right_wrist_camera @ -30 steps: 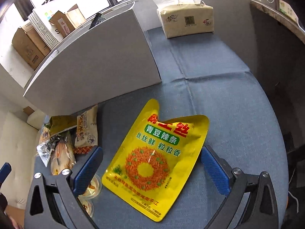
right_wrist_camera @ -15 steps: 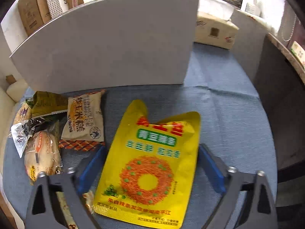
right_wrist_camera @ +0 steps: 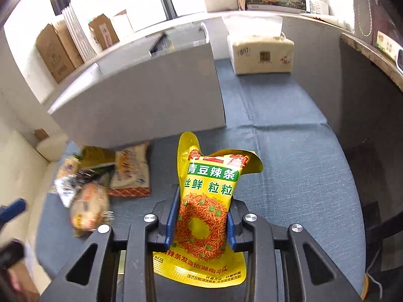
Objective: Organize snacks
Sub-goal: 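Grasp the yellow spicy-strip pouch with the right gripper and lift it, then grasp the clear jelly cups with the left gripper while right holds the yellow pouch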
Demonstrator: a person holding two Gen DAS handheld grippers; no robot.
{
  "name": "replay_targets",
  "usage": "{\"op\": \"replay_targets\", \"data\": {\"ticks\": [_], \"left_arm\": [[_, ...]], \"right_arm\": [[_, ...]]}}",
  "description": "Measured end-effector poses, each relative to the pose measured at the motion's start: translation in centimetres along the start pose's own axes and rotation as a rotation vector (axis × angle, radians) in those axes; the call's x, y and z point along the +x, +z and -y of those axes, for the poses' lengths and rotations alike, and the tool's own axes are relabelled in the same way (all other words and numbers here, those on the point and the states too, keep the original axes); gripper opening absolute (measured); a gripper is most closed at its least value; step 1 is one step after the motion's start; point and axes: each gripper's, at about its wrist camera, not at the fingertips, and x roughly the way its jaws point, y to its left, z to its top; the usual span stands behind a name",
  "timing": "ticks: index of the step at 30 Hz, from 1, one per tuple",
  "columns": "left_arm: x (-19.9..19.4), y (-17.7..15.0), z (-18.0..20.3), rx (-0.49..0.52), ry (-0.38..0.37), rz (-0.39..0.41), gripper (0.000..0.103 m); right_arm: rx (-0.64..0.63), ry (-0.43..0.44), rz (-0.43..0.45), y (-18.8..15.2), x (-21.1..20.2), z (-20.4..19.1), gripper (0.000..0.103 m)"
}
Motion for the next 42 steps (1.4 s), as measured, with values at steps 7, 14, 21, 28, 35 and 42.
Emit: {"op": "replay_targets", "data": {"ticks": [7, 14, 21, 28, 35, 42], "left_arm": [[3.5, -0.1, 4.4, 0.140, -0.060, -0.072, 0.103], [6.0, -1.2, 7.9, 0.269, -0.060, -0.159, 0.103], [5.6, -1.3, 7.6, 0.290, -0.082, -0.151, 0.103], [7.6, -0.9, 8.3, 0.463, -0.150, -0.215, 0.068], [8.5, -0.9, 9.1, 0.540, -0.182, -0.252, 0.034], [8.1, -0.6, 9.2, 0.560, -0.203, -0.261, 0.019]], "right_arm": [[-0.031, 0.023, 0.073, 0.6, -5.0, 0.7, 0.034], [0.024, 0.002, 0.116, -0.2, -8.2, 3.4, 0.034], [0.053, 0.011, 0.113, -1.2, -8.8, 4.7, 0.034], [0.054, 0.009, 0.112, -1.2, -8.7, 4.7, 0.034], [0.063, 0.003, 0.105, -1.2, -8.6, 4.8, 0.034], [0.061, 0.005, 0.101, -1.3, -8.4, 4.6, 0.034]]}}
